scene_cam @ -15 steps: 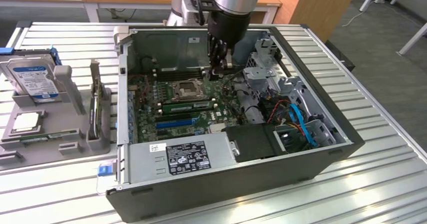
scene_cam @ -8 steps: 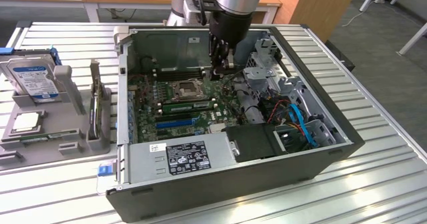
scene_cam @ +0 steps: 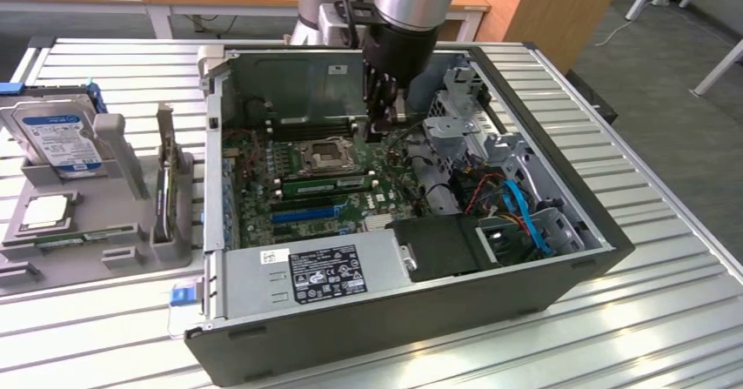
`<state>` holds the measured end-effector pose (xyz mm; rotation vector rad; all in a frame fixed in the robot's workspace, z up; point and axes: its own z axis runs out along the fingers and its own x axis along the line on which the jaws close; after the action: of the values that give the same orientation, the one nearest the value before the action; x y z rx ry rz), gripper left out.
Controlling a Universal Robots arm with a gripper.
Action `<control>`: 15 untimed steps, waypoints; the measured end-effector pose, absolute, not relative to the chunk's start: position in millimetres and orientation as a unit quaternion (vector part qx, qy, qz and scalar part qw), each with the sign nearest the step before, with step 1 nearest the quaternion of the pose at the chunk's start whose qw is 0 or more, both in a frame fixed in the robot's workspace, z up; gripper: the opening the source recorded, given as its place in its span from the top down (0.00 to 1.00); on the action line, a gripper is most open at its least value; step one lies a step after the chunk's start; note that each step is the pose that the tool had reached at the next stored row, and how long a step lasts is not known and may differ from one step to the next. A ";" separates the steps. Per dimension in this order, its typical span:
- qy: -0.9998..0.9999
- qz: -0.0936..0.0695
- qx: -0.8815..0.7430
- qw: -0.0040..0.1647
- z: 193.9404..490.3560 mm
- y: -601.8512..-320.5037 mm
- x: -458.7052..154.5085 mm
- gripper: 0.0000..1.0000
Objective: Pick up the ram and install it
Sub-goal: 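Press down the ram until it locks into place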
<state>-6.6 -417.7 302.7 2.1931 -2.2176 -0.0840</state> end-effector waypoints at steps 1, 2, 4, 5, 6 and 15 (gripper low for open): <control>-0.711 -0.027 0.703 0.011 301.3 -417.7 -6.6 0.90; -0.711 -0.027 0.703 0.011 300.0 -417.7 -6.5 0.90; -0.711 -0.027 0.703 0.011 297.2 -417.7 -6.5 0.90; -0.711 -0.027 0.703 0.011 295.9 -417.7 -6.5 0.90; -0.711 -0.027 0.703 0.011 294.7 -417.6 -6.5 0.90; -0.711 -0.027 0.703 0.011 286.1 -417.7 -6.6 0.90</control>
<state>-6.6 -417.7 286.1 2.1935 -2.2180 -0.0834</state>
